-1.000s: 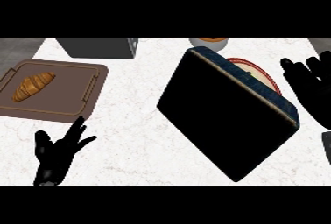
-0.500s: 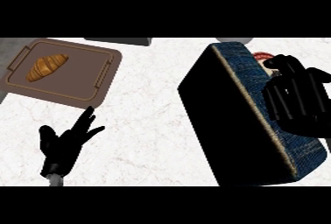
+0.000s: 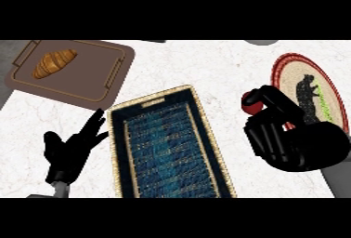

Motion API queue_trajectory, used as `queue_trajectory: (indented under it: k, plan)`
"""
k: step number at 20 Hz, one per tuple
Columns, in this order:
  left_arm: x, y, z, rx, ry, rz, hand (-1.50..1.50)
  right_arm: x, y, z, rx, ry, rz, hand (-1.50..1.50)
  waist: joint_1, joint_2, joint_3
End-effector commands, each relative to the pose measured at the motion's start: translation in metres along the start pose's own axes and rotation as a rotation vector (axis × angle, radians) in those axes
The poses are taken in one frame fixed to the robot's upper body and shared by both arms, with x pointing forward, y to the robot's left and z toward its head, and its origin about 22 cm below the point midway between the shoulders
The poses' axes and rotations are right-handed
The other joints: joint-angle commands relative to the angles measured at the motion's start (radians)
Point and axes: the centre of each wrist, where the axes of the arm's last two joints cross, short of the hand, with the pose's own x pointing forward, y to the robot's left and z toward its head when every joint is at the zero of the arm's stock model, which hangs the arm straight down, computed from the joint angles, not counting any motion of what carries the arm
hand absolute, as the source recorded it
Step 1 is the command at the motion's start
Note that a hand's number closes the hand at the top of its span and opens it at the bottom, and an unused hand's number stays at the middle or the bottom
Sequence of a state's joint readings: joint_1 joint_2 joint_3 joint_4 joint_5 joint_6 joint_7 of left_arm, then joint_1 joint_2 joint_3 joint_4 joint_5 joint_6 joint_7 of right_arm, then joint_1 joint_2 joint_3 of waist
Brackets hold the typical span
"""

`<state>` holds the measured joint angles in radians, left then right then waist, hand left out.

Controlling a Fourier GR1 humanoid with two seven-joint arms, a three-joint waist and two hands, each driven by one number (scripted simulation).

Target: Pick the tomato from the placemat and place it in the basket

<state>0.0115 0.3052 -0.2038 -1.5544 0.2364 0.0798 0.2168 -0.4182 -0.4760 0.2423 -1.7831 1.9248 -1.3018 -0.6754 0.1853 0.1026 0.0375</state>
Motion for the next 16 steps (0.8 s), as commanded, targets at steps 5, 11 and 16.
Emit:
queue_trajectory:
  k: [5, 11, 16]
  plan:
    - [-0.011, 0.0, 0.002, -0.006, 0.072, -0.024, 0.0, 0.031, -0.007, -0.025, -0.213, -0.099, 0.032, 1.5, 0.008, 0.011, 0.002]
    - [-0.013, 0.003, 0.003, 0.002, 0.085, -0.028, 0.0, 0.042, -0.012, -0.049, -0.277, -0.107, 0.027, 1.5, -0.002, -0.004, 0.002]
    - [-0.017, 0.003, 0.004, 0.003, 0.107, -0.032, 0.0, 0.043, -0.013, -0.068, -0.325, -0.122, 0.052, 1.5, -0.013, -0.014, 0.002]
